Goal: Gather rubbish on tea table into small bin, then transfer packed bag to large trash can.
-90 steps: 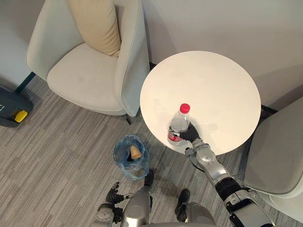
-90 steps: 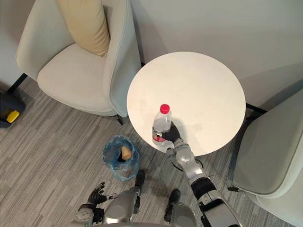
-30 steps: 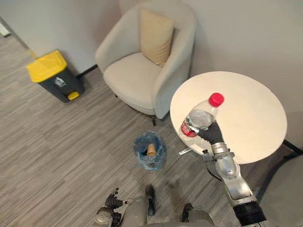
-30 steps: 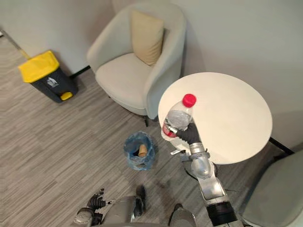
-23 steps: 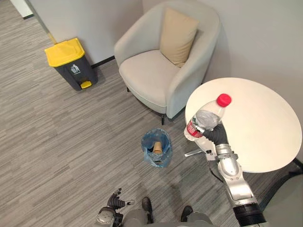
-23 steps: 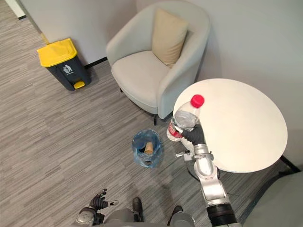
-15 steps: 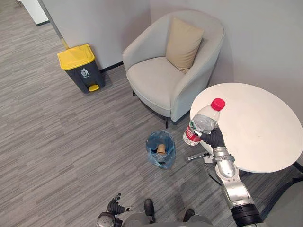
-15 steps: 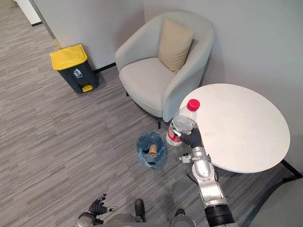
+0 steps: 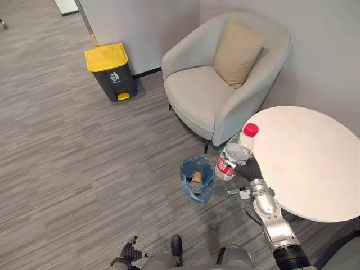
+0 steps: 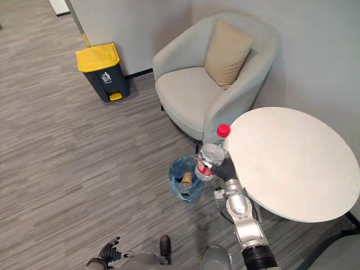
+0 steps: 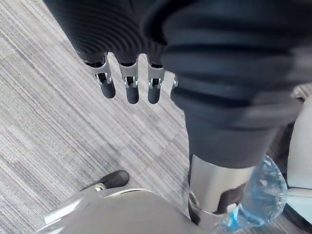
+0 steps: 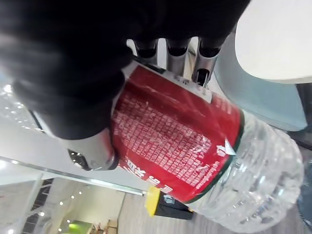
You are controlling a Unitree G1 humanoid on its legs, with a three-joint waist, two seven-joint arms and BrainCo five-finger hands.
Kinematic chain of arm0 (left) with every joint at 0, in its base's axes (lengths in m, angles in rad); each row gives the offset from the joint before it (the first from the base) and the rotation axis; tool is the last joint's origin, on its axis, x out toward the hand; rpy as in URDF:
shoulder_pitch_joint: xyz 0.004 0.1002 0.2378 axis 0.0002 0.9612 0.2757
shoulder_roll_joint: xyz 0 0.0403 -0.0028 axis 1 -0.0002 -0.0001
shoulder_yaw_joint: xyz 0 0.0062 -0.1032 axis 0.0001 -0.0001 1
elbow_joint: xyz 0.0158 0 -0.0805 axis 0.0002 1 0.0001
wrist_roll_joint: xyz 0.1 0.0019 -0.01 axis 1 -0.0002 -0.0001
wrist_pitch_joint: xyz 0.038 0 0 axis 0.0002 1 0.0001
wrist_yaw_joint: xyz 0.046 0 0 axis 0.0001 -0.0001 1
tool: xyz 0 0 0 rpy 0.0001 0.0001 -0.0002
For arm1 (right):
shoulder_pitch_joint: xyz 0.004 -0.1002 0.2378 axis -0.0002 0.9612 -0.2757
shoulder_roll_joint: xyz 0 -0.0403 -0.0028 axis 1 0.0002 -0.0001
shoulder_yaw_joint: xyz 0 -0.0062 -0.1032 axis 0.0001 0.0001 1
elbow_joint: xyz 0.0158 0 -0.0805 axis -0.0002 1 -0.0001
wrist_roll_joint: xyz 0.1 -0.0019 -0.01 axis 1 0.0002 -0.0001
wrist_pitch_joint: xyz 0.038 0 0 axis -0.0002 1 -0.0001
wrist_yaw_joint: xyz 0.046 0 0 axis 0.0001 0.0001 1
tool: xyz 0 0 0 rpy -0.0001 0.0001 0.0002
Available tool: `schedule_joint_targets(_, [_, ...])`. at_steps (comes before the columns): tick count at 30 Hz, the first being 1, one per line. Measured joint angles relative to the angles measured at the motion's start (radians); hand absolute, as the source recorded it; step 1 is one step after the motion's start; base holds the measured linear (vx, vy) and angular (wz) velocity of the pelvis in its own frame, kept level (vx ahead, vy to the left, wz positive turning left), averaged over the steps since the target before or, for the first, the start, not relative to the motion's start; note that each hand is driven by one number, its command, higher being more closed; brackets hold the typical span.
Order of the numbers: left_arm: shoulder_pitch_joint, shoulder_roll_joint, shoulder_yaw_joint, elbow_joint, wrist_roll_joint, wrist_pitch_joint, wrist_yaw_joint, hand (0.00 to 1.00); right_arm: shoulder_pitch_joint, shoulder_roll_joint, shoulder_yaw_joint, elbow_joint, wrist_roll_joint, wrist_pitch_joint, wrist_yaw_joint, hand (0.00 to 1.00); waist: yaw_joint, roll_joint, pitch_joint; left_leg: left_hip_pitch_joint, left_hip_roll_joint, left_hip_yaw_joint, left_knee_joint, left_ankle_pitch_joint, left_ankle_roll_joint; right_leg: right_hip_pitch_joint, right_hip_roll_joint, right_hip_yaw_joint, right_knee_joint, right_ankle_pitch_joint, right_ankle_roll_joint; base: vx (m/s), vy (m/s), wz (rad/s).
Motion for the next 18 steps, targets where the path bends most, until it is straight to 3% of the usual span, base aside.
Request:
schedule_joint_targets(2, [0.001, 0.006, 0.001, 0.002, 0.0, 0.0, -0.002, 0.0, 0.001, -0.001, 0.008, 0.005, -0.014, 0.003, 0.012, 1.0, -0.009, -0.004, 0.005, 0.01, 0.011, -0.007, 0.003, -0.012, -0.017, -0.031, 0.033, 0.043, -0.096, 0.037, 0.008, 0.15, -0.138, 0.23])
schedule_joint_targets(3, [-0.002, 0.011, 0.002, 0.002, 0.0, 0.0, -0.004, 0.0, 0.002, -0.001, 0.01, 0.002, -0.013, 0.003, 0.016, 1.0, -0.019, -0.033, 0.004, 0.009, -0.006, -0.018, 0.031, -0.037, -0.031, -0.026, 0.034, 0.076, -0.18, 0.081, 0.002, 0.18, -0.179, 0.37])
schedule_joint_targets(5, [-0.003, 0.019, 0.015, 0.001, 0.0, -0.001, -0.003, 0.0, 0.006, -0.012, 0.01, 0.001, -0.013, 0.003, 0.019, 1.0, -0.034, -0.053, 0.0, -0.024, -0.015, -0.054, 0.133, -0.108, -0.054, -0.008, 0.018, 0.087, -0.179, 0.163, -0.026, 0.19, -0.224, 0.55])
schedule_joint_targets(6, [-0.002, 0.002, 0.023, 0.001, 0.0, -0.002, -0.003, 0.0, 0.02, -0.035, 0.009, -0.009, -0.013, 0.003, 0.019, 1.0, -0.031, -0.018, -0.002, -0.052, 0.019, -0.057, 0.217, -0.169, -0.071, 0.003, 0.045, 0.07, -0.171, 0.152, -0.039, 0.21, -0.232, 0.34])
schedule_joint_targets(7, [0.001, -0.009, 0.024, 0.001, 0.0, -0.002, -0.003, 0.0, 0.03, -0.047, 0.01, -0.015, -0.013, 0.003, 0.02, 1.0, -0.023, 0.002, -0.003, -0.061, 0.041, -0.055, 0.251, -0.19, -0.077, 0.014, 0.064, 0.065, -0.183, 0.146, -0.044, 0.26, -0.213, 0.1])
schedule_joint_targets(9, [-0.003, -0.026, 0.049, 0.0, -0.007, -0.004, -0.003, 0.0, 0.047, -0.059, 0.012, -0.026, -0.013, 0.006, 0.03, 1.0, -0.02, 0.037, 0.006, -0.174, 0.115, -0.017, 0.529, -0.216, -0.088, 0.083, 0.12, 0.035, -0.251, 0.134, -0.065, 0.29, -0.198, 0.14])
schedule_joint_targets(11, [-0.004, -0.022, 0.049, -0.003, -0.012, -0.003, -0.003, 0.0, 0.071, -0.056, 0.021, -0.046, -0.012, 0.006, 0.034, 1.0, -0.013, 0.031, 0.014, -0.212, 0.166, 0.035, 0.7, -0.223, -0.089, 0.176, 0.144, 0.018, -0.292, 0.133, -0.102, 0.31, -0.171, 0.01])
schedule_joint_targets(13, [-0.009, -0.021, 0.049, -0.003, -0.017, -0.003, -0.003, 0.0, 0.076, -0.055, 0.02, -0.053, -0.011, 0.002, 0.033, 1.0, -0.003, 0.025, 0.018, -0.224, 0.173, 0.058, 0.708, -0.228, -0.082, 0.211, 0.146, 0.022, -0.295, 0.124, -0.109, 0.28, -0.068, -0.17])
schedule_joint_targets(16, [-0.04, -0.023, 0.047, -0.006, -0.017, -0.002, -0.003, 0.0, 0.066, -0.048, 0.002, -0.052, -0.011, 0.001, 0.029, 1.0, 0.003, 0.036, 0.03, -0.264, 0.152, 0.055, 0.547, -0.22, -0.09, 0.22, 0.134, 0.039, -0.293, 0.117, -0.097, 0.24, 0.05, -0.18])
schedule_joint_targets(17, [-0.043, -0.022, 0.046, -0.006, -0.017, -0.002, -0.003, 0.0, 0.068, -0.045, -0.003, -0.051, -0.011, 0.001, 0.028, 1.0, 0.001, 0.035, 0.037, -0.259, 0.145, 0.053, 0.463, -0.178, -0.106, 0.23, 0.129, 0.045, -0.29, 0.107, -0.081, 0.26, 0.169, -0.11])
schedule_joint_targets(18, [-0.038, -0.029, 0.042, -0.006, -0.017, -0.003, -0.003, 0.0, 0.067, -0.06, -0.006, -0.051, -0.012, 0.001, 0.027, 1.0, 0.0, 0.056, 0.039, -0.243, 0.151, 0.051, 0.374, -0.042, -0.095, 0.246, 0.144, 0.053, -0.29, 0.087, -0.05, 0.18, 0.124, -0.08])
